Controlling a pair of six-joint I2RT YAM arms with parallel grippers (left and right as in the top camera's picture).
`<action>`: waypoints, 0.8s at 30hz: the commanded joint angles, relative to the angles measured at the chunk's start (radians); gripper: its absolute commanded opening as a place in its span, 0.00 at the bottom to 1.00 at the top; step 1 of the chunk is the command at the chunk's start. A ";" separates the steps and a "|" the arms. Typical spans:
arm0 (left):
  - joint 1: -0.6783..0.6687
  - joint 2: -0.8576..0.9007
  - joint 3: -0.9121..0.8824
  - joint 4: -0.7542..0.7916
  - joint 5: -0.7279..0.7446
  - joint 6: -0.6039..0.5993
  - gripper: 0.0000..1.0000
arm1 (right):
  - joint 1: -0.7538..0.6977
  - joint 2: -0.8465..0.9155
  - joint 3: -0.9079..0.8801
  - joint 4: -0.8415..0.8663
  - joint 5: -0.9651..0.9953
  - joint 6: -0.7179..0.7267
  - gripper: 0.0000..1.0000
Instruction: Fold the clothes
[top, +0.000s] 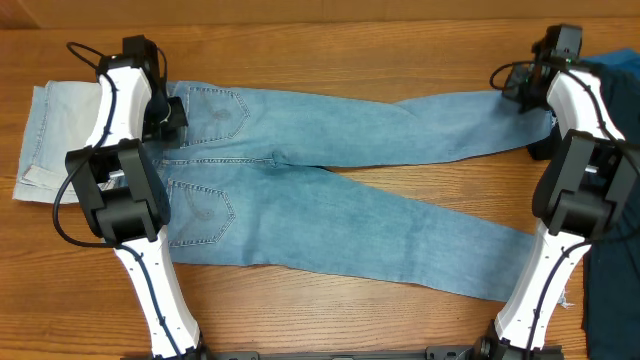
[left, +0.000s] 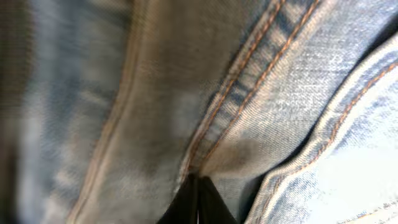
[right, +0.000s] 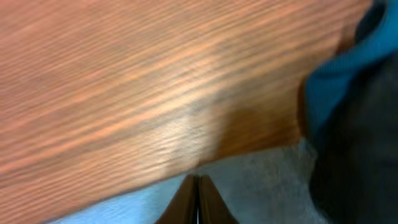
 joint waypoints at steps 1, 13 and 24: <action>-0.035 0.004 0.192 -0.054 -0.031 0.013 0.04 | 0.012 -0.010 0.235 -0.096 -0.053 -0.007 0.04; -0.080 -0.043 0.871 -0.527 0.103 -0.024 0.04 | 0.005 -0.016 0.993 -0.927 -0.089 0.163 0.04; -0.099 -0.585 0.618 -0.527 0.163 -0.066 0.04 | 0.017 -0.476 0.792 -0.927 -0.321 0.215 0.04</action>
